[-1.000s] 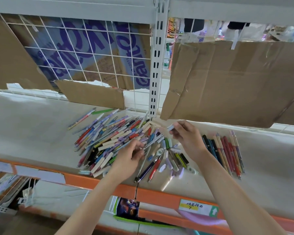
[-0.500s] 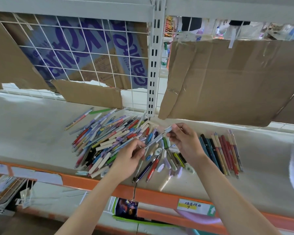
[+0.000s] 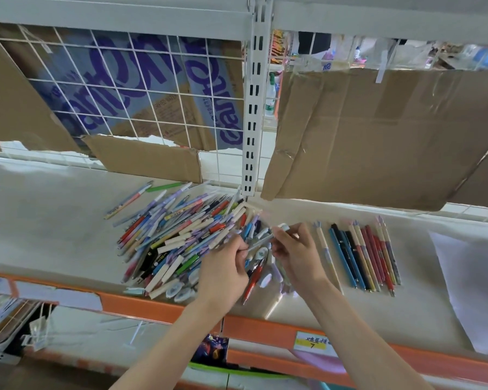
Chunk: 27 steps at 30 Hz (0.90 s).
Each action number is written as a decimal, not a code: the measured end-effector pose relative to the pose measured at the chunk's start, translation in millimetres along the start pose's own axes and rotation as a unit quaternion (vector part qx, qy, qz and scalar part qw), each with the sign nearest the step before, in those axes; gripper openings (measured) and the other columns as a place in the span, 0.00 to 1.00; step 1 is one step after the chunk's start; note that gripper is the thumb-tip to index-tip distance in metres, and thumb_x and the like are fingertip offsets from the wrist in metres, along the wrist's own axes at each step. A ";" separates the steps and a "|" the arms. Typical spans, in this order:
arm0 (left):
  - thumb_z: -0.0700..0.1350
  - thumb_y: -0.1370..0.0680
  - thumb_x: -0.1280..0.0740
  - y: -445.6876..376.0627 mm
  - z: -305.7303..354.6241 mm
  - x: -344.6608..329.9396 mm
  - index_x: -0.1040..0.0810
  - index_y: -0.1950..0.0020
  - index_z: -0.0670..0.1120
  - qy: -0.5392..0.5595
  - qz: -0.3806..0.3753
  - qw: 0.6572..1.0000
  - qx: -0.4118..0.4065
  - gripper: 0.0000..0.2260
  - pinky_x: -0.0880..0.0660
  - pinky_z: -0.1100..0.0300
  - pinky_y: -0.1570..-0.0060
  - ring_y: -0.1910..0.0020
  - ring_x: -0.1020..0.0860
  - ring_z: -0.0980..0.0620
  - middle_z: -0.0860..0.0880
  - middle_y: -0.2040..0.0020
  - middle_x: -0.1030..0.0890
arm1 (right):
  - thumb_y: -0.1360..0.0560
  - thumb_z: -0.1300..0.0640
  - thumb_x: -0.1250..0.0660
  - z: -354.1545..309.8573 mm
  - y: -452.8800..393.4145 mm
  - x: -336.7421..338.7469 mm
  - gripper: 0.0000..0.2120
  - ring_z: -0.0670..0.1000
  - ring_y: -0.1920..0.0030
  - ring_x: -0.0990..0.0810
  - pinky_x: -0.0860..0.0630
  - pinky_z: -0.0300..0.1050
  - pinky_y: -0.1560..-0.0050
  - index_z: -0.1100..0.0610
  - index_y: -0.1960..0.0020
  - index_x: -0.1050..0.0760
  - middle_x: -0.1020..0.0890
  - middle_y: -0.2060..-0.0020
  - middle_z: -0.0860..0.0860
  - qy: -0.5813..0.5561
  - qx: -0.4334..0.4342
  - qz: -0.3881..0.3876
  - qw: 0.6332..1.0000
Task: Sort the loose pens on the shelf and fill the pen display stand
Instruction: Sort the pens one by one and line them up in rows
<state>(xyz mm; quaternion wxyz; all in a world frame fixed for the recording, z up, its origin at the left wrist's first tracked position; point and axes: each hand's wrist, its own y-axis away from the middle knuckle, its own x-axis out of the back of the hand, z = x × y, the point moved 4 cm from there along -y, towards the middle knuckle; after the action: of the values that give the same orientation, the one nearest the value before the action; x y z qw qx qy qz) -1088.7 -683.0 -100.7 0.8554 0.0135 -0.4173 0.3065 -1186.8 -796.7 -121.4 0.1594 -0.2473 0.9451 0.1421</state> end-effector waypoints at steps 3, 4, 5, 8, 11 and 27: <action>0.38 0.22 0.38 1.9 1.6 -12.0 0.31 0.57 0.49 0.021 -0.027 0.999 0.014 0.07 0.35 0.64 0.72 0.71 0.27 0.56 0.54 0.68 0.26 | 0.24 0.65 0.34 -0.5 0.1 3.7 0.10 0.50 0.70 0.25 0.27 0.43 0.66 0.59 0.59 0.35 0.24 0.70 0.55 0.017 -0.001 0.037 0.999; 0.38 0.22 0.39 0.4 2.1 -15.7 0.31 0.56 0.50 0.045 -0.045 0.998 0.029 0.07 0.33 0.65 0.70 0.68 0.26 0.55 0.54 0.66 0.24 | 0.24 0.64 0.35 -2.8 -0.8 4.4 0.09 0.51 0.69 0.25 0.26 0.44 0.65 0.59 0.58 0.35 0.24 0.68 0.56 0.037 0.003 0.047 0.998; 0.39 0.21 0.39 -2.5 3.1 -18.2 0.30 0.56 0.50 0.067 -0.061 0.995 0.041 0.07 0.32 0.66 0.68 0.67 0.25 0.57 0.54 0.65 0.23 | 0.23 0.64 0.36 -5.9 -2.1 4.8 0.08 0.51 0.69 0.24 0.25 0.44 0.64 0.60 0.56 0.34 0.23 0.67 0.56 0.056 0.011 0.048 0.997; 0.41 0.21 0.38 -13.8 11.0 -19.2 0.28 0.54 0.50 0.109 -0.083 0.990 0.026 0.05 0.30 0.66 0.66 0.67 0.24 0.61 0.55 0.62 0.21 | 0.22 0.65 0.37 -20.1 -6.3 4.2 0.05 0.48 0.69 0.21 0.24 0.39 0.67 0.61 0.50 0.34 0.18 0.66 0.55 0.091 0.043 0.007 0.995; 0.42 0.22 0.36 -18.9 11.8 -15.5 0.26 0.53 0.52 0.112 -0.097 0.989 -0.004 0.04 0.30 0.72 0.65 0.66 0.25 0.66 0.60 0.61 0.22 | 0.23 0.64 0.36 -37.7 -12.7 11.2 0.07 0.47 0.68 0.23 0.24 0.38 0.65 0.60 0.48 0.33 0.17 0.64 0.54 0.156 0.077 -0.014 0.985; 0.37 0.25 0.33 -7.2 -38.4 -0.8 0.21 0.51 0.45 -0.014 -0.068 0.998 -0.012 0.05 0.32 0.78 0.59 0.59 0.26 0.62 0.52 0.53 0.21 | 0.22 0.64 0.43 -33.4 -19.1 79.7 0.17 0.59 0.45 0.25 0.29 0.48 0.50 0.56 0.34 0.29 0.30 0.37 0.56 0.685 0.108 0.011 0.720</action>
<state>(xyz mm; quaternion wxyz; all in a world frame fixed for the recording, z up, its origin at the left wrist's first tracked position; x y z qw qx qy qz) -1058.2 -678.5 -124.6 0.8684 0.0363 -0.4311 0.2424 -1250.6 -857.8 -124.3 -0.5077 -0.2482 0.8078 -0.1675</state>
